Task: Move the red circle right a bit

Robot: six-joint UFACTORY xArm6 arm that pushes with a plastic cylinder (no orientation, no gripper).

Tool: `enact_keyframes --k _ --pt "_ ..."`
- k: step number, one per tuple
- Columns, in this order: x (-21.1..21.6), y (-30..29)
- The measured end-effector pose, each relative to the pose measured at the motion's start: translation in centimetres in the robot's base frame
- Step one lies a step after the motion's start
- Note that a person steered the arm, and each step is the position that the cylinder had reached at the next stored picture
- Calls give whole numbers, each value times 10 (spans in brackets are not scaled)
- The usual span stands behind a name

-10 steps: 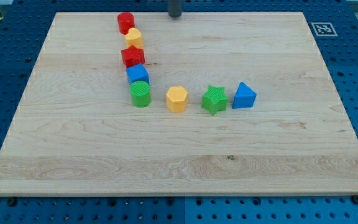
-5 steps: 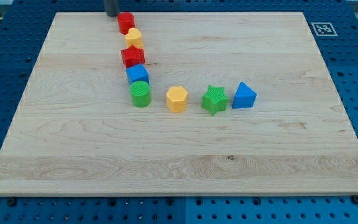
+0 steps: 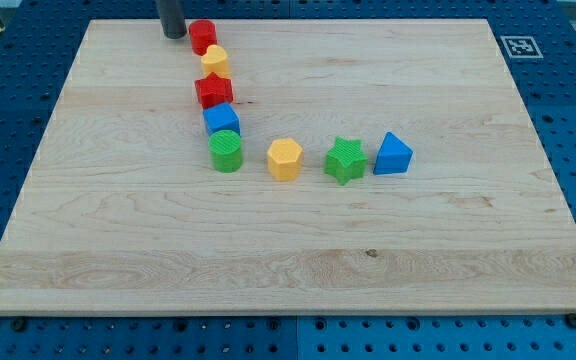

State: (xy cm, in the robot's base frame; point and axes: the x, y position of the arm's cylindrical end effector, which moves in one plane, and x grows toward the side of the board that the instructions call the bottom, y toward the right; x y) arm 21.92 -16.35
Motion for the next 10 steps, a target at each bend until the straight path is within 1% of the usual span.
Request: enact_keyframes --k 2,4,6,8,10 --pt "0 1" --pt "0 15" --pt "2 12" --pt "24 11" --pt "24 15"
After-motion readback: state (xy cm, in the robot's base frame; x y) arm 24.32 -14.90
